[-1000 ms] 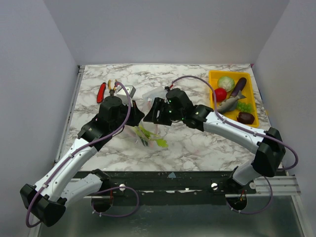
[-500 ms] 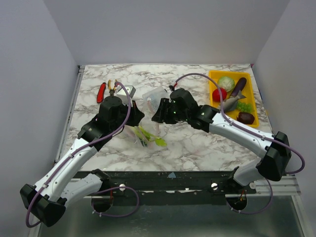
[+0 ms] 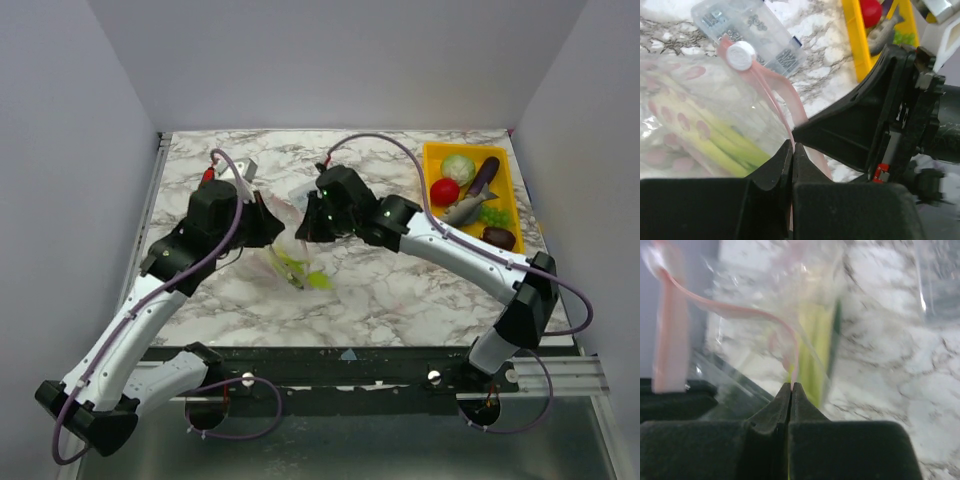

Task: Place the food in the zip-top bag and seal the zipper
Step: Adjust the zipper food storage bag at the center of the board.

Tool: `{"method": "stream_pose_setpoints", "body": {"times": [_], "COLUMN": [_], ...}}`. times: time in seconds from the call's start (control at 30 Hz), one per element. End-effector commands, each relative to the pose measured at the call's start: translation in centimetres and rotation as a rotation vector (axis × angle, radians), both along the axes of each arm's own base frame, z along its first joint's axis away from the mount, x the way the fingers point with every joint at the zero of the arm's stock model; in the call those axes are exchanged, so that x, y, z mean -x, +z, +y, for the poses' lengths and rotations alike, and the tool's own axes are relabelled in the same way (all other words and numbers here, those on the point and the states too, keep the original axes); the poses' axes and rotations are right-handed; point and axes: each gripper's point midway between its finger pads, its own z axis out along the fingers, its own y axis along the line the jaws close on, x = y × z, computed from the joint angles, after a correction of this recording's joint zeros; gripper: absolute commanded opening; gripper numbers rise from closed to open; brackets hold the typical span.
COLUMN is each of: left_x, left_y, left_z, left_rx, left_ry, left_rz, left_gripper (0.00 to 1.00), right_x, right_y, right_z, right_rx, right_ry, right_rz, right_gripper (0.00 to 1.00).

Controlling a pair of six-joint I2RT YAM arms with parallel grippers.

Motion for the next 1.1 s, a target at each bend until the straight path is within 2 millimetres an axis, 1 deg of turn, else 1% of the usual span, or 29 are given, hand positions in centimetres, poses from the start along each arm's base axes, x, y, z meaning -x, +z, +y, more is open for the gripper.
{"method": "stream_pose_setpoints", "body": {"times": [0.0, 0.03, 0.07, 0.1, 0.13, 0.17, 0.2, 0.23, 0.27, 0.3, 0.33, 0.4, 0.43, 0.47, 0.5, 0.53, 0.6, 0.63, 0.67, 0.7, 0.73, 0.77, 0.83, 0.87, 0.9, 0.93, 0.97, 1.03, 1.07], "left_x": [1.5, 1.6, 1.8, 1.7, 1.5, 0.8, 0.4, 0.4, 0.9, 1.6, 2.1, 2.6, 2.8, 2.8, 2.4, 1.9, 0.9, 0.2, 0.1, 0.1, 0.4, 0.9, 2.0, 2.7, 2.9, 3.0, 2.7, 1.9, 1.6], "left_y": [8.9, 10.7, 11.9, 12.9, 13.3, 13.0, 12.5, 12.1, 12.4, 13.1, 13.6, 14.1, 14.1, 13.5, 12.3, 10.5, 7.4, 6.5, 5.8, 6.3, 7.9, 10.3, 14.5, 16.2, 17.4, 17.9, 18.0, 17.6, 17.5], "left_z": [2.3, 2.7, 3.2, 3.6, 3.6, 3.9, 3.8, 3.8, 3.2, 2.7, 2.9, 3.7, 4.0, 4.3, 4.6, 4.5, 3.6, 3.7, 4.2, 4.5, 4.9, 5.4, 7.1, 7.9, 8.7, 9.2, 9.7, 10.4, 10.4], "left_rx": [0.213, 0.257, 0.286, 0.311, 0.331, 0.344, 0.376, 0.410, 0.456, 0.483, 0.492, 0.515, 0.533, 0.539, 0.535, 0.534, 0.526, 0.492, 0.439, 0.408, 0.391, 0.392, 0.394, 0.400, 0.399, 0.395, 0.383, 0.348, 0.337], "left_ry": [0.138, 0.160, 0.178, 0.189, 0.187, 0.193, 0.171, 0.145, 0.077, 0.028, 0.031, 0.087, 0.106, 0.125, 0.157, 0.168, 0.124, 0.132, 0.156, 0.164, 0.170, 0.176, 0.243, 0.275, 0.311, 0.336, 0.362, 0.402, 0.401], "left_rz": [0.068, 0.060, 0.053, 0.037, 0.033, 0.045, 0.100, 0.162, 0.209, 0.207, 0.182, 0.101, 0.063, 0.036, 0.045, 0.091, 0.186, 0.219, 0.247, 0.237, 0.190, 0.108, -0.073, -0.150, -0.209, -0.244, -0.258, -0.253, -0.253], "left_gripper": [0.00, 0.00, 0.00, 0.00, 0.00, 0.00, 0.00, 0.00, 0.00, 0.00, 0.00, 0.00, 0.00, 0.00, 0.00, 0.00, 0.00, 0.00, 0.00, 0.00, 0.00, 0.00, 0.00, 0.00, 0.00, 0.00, 0.00, 0.00, 0.00], "right_x": [-1.2, -1.2, -1.2, -1.2, -1.3, -1.4, -2.0, -2.4, -2.9, -2.8, -2.4, -1.9, -1.7, -1.2, -1.1, -1.0, -1.5, -1.8, -2.0, -2.0, -1.8, -1.7, -1.2, -0.8, -0.4, -0.1, -0.1, -0.6, -0.7], "right_y": [8.2, 10.0, 11.3, 11.7, 12.3, 12.4, 12.5, 12.7, 13.5, 14.3, 15.4, 17.0, 17.3, 17.5, 17.1, 16.5, 14.3, 13.6, 13.8, 14.2, 15.3, 16.5, 19.1, 20.0, 20.7, 20.6, 20.3, 19.5, 19.0], "right_z": [1.0, 1.6, 1.8, 2.0, 2.1, 2.3, 1.9, 1.4, 1.0, 0.8, 0.6, 0.2, 0.3, 0.5, 1.1, 1.4, 2.3, 2.7, 2.9, 3.2, 3.5, 3.5, 3.7, 3.8, 4.1, 4.3, 4.6, 4.7, 4.7], "right_rx": [-0.007, -0.024, -0.032, -0.031, -0.037, -0.043, -0.043, -0.032, -0.030, -0.034, -0.053, -0.092, -0.114, -0.143, -0.168, -0.178, -0.161, -0.147, -0.146, -0.155, -0.182, -0.208, -0.276, -0.311, -0.353, -0.379, -0.400, -0.403, -0.397], "right_ry": [0.072, 0.111, 0.138, 0.163, 0.181, 0.212, 0.212, 0.200, 0.184, 0.187, 0.191, 0.188, 0.193, 0.213, 0.227, 0.236, 0.247, 0.249, 0.251, 0.261, 0.273, 0.275, 0.286, 0.298, 0.318, 0.331, 0.333, 0.312, 0.306], "right_rz": [-0.069, -0.081, -0.093, -0.090, -0.090, -0.080, -0.068, -0.063, -0.082, -0.094, -0.109, -0.131, -0.135, -0.132, -0.129, -0.113, -0.081, -0.070, -0.069, -0.073, -0.083, -0.098, -0.134, -0.143, -0.146, -0.139, -0.136, -0.145, -0.147], "right_gripper": [0.00, 0.00, 0.00, 0.00, 0.00, 0.00, 0.00, 0.00, 0.00, 0.00, 0.00, 0.00, 0.00, 0.00, 0.00, 0.00, 0.00, 0.00, 0.00, 0.00, 0.00, 0.00, 0.00, 0.00, 0.00, 0.00, 0.00, 0.00, 0.00]}}
